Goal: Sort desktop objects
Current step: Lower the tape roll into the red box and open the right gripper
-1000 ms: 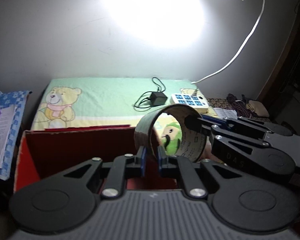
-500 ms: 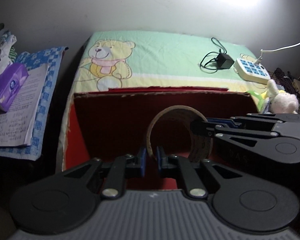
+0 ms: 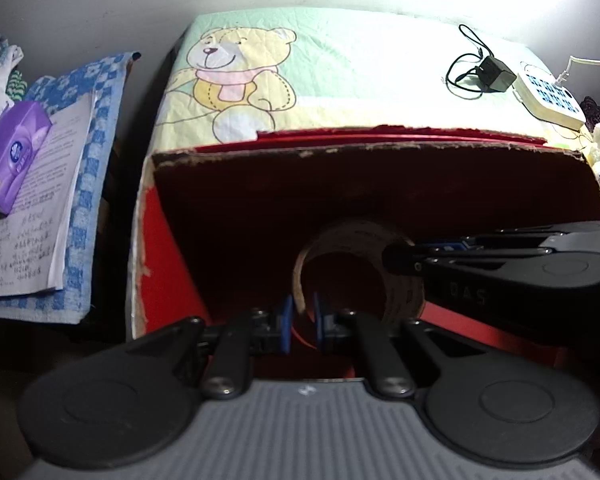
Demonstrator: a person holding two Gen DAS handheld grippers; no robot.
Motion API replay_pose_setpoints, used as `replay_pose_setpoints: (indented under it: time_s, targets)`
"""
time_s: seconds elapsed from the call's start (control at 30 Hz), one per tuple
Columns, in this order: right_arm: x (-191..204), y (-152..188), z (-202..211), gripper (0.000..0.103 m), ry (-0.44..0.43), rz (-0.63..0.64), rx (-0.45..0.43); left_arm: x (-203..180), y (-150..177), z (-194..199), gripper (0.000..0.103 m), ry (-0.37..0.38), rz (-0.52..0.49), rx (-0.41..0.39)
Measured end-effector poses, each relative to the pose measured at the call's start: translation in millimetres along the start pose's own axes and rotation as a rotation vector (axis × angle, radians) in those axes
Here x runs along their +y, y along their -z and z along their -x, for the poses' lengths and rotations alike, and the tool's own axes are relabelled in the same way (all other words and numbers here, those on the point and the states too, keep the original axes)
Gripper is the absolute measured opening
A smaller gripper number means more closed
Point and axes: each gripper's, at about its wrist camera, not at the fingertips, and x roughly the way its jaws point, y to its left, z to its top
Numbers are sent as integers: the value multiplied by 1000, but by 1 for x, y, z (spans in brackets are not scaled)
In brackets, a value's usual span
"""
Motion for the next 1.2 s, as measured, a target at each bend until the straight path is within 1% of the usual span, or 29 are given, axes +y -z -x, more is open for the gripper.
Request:
replay_pose_setpoints:
  time_s: [0.13,0.2,0.33,0.43,0.5,0.53,0.57,0.6,0.67,0.73,0.83,0.93,0.97,1.0,1.07,1.13,1.2]
  targets:
    - [-6,-2,-4,12,-25,-49,17,-4,3,1,11,-26,-32,-27]
    - [-12,-2,-4,13,-48,-87,20,-6,4,0,16,-39,-41,-38]
    - [-21,-3,-4,14,-91,-144,24,-5,5,3,18,-50,-32,-72]
    - [-29,-3,-6,17,-155,-201,33,-7,7,4,26,-70,-36,-94]
    - [-30,-4,-6,23,-179,-202,38,-6,7,5,27,-68,-28,-99]
    - [-27,-4,-7,29,-188,-191,40,-6,7,4,27,-72,-28,-99]
    - [-25,-4,-7,32,-186,-176,39,-6,7,4,27,-78,-31,-98]
    - [-23,-3,-6,33,-180,-164,37,-7,7,3,27,-84,-34,-96]
    - [-24,-3,-4,32,-182,-163,24,-7,7,3,27,-90,-35,-95]
    - [-28,-4,0,32,-194,-183,-13,-6,8,6,27,-79,-28,-111]
    - [-33,-5,5,32,-212,-209,-56,-2,13,18,29,-48,-12,-177]
    - [-35,-5,9,32,-212,-224,-92,-4,17,30,28,-46,-13,-225]
    - [-37,-5,11,32,-215,-236,-107,-6,20,35,25,-34,-20,-243]
    - [-39,-5,13,32,-217,-250,-121,-9,22,41,25,-10,-32,-262]
    - [-45,-5,13,31,-244,-288,-119,-18,27,53,26,72,-67,-293]
    - [-49,-5,13,31,-270,-323,-112,-28,28,58,28,175,-104,-284]
    - [-50,-5,12,31,-282,-339,-107,-37,25,54,28,284,-124,-247]
